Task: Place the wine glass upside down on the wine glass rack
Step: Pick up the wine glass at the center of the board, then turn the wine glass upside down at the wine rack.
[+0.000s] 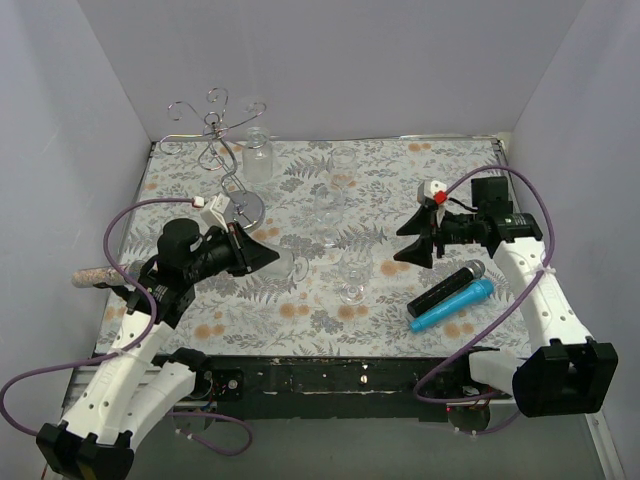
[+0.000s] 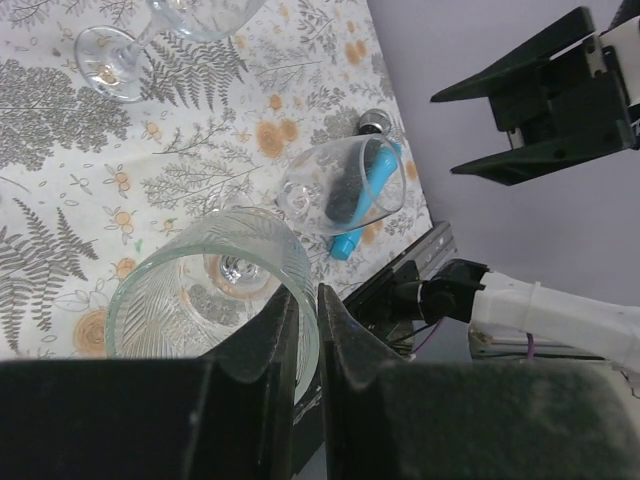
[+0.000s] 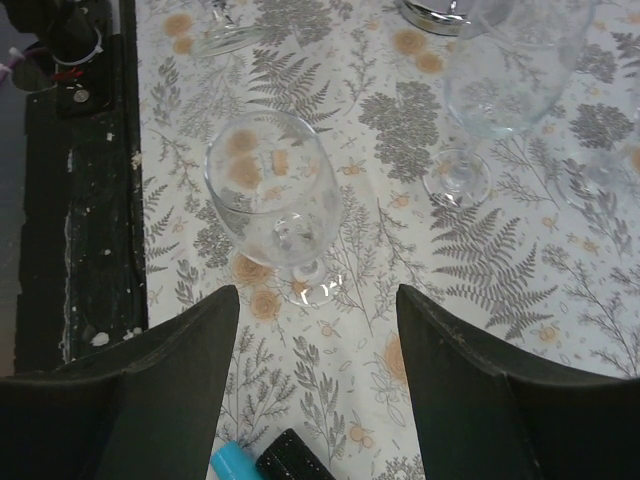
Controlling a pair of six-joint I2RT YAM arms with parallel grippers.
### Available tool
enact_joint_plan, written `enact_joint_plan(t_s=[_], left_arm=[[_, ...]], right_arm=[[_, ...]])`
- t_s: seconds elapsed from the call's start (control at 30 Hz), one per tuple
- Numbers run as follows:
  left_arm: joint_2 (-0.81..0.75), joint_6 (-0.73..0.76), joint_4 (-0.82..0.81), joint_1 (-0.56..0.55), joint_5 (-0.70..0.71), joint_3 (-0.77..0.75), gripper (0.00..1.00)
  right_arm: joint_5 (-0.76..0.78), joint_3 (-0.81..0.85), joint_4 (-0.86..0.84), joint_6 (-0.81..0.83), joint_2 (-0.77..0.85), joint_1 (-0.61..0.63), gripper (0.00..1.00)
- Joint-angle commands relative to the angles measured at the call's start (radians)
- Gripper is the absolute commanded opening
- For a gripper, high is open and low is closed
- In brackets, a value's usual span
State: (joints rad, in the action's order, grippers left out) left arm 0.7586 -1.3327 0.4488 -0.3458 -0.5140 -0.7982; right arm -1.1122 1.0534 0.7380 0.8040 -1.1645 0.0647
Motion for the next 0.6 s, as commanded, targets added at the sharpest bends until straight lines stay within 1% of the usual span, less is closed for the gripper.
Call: enact_joint_plan(t_s=[0.0, 0.1, 0.23, 0.57], left_arm=[[-0.03, -0.062, -0.139, -0.005, -0.066, 0.004, 0.0], [-0.035, -0.091, -0.18, -0.005, -0.076, 0.008, 0.0], [-0.036, -0.128, -0.229, -0.009, -0.092, 0.013, 0.0], [-0.03, -0.198, -0.315, -0.022, -0.107, 0.005, 0.0]], right_arm=[[0.051, 0.072, 0.043, -0.051, -0.021, 0.096, 0.72], [0.071, 0.102, 0.029, -0.083, -0.037, 0.153, 0.72], [0.074, 0.129, -0.002, -0.135, -0.05, 0.198, 0.71], [0.074, 0.168, -0.038, -0.206, -0.044, 0.224, 0.71]])
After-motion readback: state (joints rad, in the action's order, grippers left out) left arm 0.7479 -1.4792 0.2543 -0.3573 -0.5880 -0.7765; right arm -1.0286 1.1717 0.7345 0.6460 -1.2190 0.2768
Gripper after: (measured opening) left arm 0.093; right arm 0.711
